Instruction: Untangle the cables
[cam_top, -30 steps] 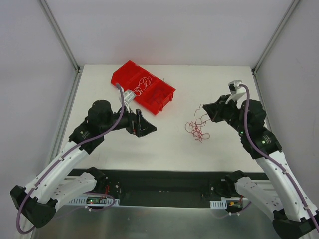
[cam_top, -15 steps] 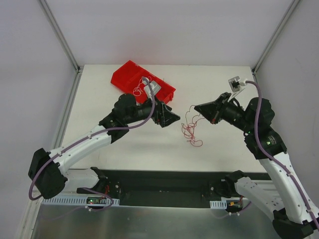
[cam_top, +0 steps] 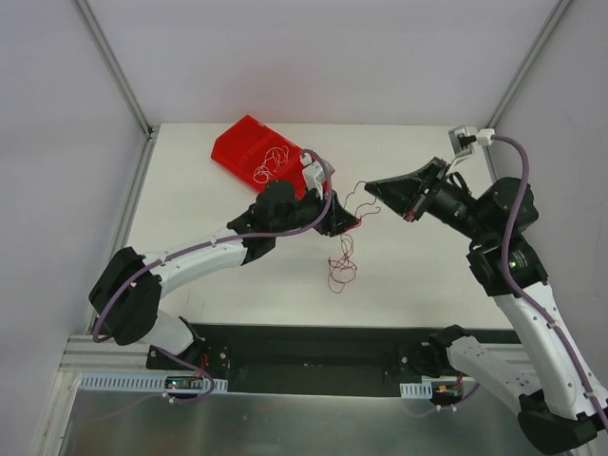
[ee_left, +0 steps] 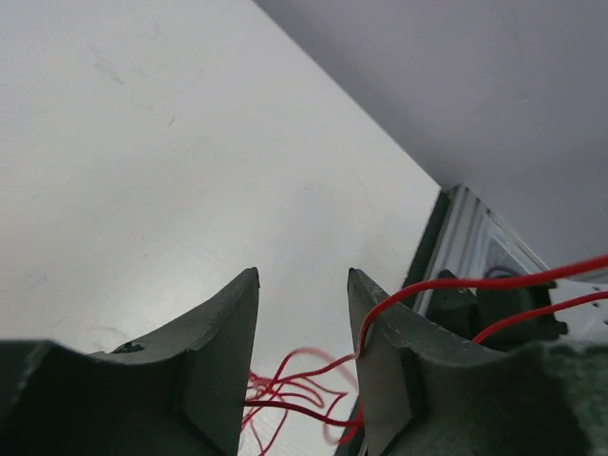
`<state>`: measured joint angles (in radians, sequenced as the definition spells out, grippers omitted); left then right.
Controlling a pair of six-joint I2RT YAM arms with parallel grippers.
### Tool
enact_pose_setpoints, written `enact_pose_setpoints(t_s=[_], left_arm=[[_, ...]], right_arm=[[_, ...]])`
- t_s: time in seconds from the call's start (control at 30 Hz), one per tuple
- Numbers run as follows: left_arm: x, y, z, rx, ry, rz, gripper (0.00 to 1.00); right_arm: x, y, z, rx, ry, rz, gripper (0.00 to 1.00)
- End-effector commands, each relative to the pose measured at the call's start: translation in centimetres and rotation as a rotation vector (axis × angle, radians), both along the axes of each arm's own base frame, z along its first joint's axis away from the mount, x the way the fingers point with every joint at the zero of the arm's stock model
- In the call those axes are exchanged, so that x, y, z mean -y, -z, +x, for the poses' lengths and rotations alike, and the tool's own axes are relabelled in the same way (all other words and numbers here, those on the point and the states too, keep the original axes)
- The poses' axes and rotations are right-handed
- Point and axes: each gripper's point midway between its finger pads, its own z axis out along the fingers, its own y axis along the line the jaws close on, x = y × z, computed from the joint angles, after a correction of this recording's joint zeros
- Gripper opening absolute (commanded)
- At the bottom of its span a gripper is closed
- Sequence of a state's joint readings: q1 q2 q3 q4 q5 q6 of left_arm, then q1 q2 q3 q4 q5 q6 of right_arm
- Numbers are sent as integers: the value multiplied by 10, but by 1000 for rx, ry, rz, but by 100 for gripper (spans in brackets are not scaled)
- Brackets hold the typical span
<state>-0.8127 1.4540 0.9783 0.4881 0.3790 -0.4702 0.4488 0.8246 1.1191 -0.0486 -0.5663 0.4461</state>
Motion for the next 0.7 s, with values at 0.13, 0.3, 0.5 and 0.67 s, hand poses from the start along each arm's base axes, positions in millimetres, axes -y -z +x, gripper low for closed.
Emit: enact_pose_setpoints(t_s=[0.13,0.3,0.5,0.67], left_arm=[[-49,117,43,-265,-326,262,34],[-97,157,44,-317,-441,337,35],[-134,188,34,-377,-524,421,34],[-141,182,22,-336,-491,383,34]], right_arm=[[9,-122,-15,257,10,168,0],[24,-168,-21,363,90,182,0],[33,-198,-16,427,162,202,0],[32,-196,-9,433,175,184,0]])
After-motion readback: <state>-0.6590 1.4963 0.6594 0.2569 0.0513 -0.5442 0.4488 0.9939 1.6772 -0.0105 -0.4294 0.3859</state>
